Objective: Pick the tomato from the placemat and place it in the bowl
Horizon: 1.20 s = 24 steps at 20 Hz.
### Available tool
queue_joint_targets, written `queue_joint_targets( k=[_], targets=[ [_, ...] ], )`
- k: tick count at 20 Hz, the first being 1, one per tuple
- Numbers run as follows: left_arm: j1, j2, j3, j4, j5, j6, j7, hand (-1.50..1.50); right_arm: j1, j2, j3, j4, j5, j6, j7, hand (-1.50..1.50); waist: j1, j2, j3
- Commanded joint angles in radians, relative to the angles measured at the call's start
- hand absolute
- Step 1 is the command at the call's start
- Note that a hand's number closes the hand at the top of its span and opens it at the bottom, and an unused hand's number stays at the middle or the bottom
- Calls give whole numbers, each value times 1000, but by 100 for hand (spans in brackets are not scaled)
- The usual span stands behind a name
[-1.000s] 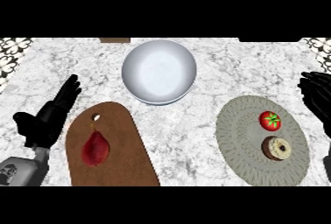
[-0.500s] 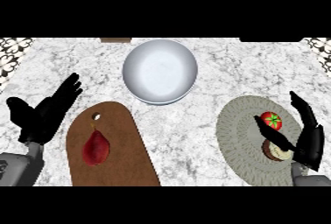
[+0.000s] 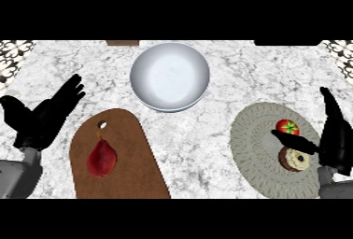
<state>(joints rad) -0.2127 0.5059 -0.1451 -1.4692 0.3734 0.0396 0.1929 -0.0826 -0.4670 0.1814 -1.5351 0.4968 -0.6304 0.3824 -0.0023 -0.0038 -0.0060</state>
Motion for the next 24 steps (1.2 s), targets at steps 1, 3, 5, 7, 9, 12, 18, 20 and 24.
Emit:
queue_joint_targets(
  k=[1, 3, 5, 7, 9, 12, 18, 20, 24],
  targets=[
    [-21, 6, 16, -11, 7, 7, 36, 0, -48, -79, 40, -75, 97, 192, 308, -150, -1, -3, -1],
    [-18, -1, 3, -5, -6, -2, 21, 0, -138, -111, 46, -70, 85, 331, 420, -150, 10, 1, 0],
    [-4, -20, -6, 10, -1, -19, 2, 0, -200, -104, 92, -107, 97, 439, 543, -150, 12, 2, 0],
    [-6, -28, -4, 12, -25, -4, -11, 0, -252, -102, 86, -134, 66, 533, 642, -150, 9, 3, 3],
    [-30, -8, 26, 29, 9, -45, 7, 0, -368, -85, 87, -148, 40, 631, 747, -150, 14, 4, 3],
    [-65, -14, 29, 37, -18, -30, 38, 0, -435, -43, 94, -80, 22, 707, 792, -150, 11, 5, 5],
    [-9, -24, 48, -12, -12, -36, 28, 0, -515, -22, 76, 23, -35, 839, 877, -150, 15, 4, 5],
    [-16, -42, 37, 11, -26, -39, 20, 0, -461, -14, 104, -36, -24, 847, 921, -150, 0, 1, 5],
    [-20, -37, 63, 26, -33, -50, 19, 0, -476, -9, 77, -20, -51, 882, 926, -150, 1, 2, 5]
  ],
)
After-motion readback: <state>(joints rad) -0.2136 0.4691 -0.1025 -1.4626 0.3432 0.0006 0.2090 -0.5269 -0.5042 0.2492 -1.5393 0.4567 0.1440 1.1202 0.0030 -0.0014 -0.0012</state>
